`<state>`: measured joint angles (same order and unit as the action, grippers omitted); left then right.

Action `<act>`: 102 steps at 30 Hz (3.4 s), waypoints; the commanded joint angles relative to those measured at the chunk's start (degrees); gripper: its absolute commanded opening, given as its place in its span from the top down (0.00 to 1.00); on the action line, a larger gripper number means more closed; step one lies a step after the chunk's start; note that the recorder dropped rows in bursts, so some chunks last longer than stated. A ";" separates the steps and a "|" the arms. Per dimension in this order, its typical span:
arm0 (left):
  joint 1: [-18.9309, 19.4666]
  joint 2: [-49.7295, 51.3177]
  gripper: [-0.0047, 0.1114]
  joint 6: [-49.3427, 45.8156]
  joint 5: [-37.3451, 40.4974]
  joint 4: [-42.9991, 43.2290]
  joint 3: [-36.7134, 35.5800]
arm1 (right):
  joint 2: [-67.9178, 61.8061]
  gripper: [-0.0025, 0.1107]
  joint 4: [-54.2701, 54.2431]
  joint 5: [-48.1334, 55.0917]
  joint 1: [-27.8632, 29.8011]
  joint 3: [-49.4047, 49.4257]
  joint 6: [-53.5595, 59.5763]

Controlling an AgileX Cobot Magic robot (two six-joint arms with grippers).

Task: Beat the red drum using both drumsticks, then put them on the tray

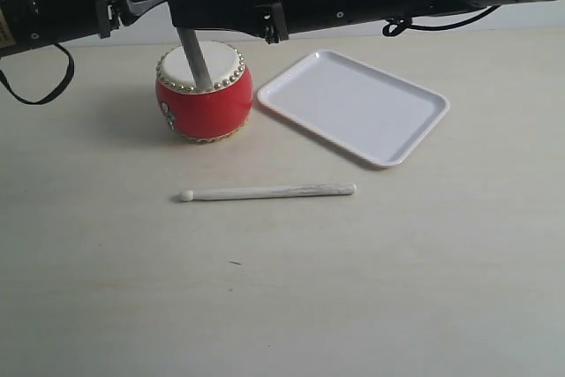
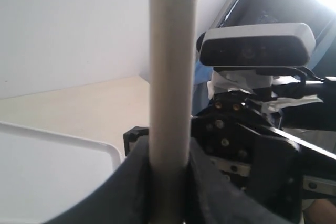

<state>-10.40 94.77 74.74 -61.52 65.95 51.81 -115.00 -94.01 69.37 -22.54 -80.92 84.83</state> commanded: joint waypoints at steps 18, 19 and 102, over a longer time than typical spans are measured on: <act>6.99 -8.25 0.96 25.52 17.31 34.00 5.86 | 3.17 0.42 52.74 -26.11 -1.12 -0.16 -12.59; 6.99 -8.25 0.96 25.52 18.33 34.00 5.86 | 3.17 0.42 56.66 -26.11 -1.77 -0.16 -14.30; -1.43 -7.43 0.96 -121.39 108.15 -96.83 9.01 | -6.41 0.55 89.40 -25.19 -11.39 -0.16 -27.03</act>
<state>-11.59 87.00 -46.39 47.10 -30.18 60.35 -121.32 -4.41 44.34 -33.92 -80.92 57.52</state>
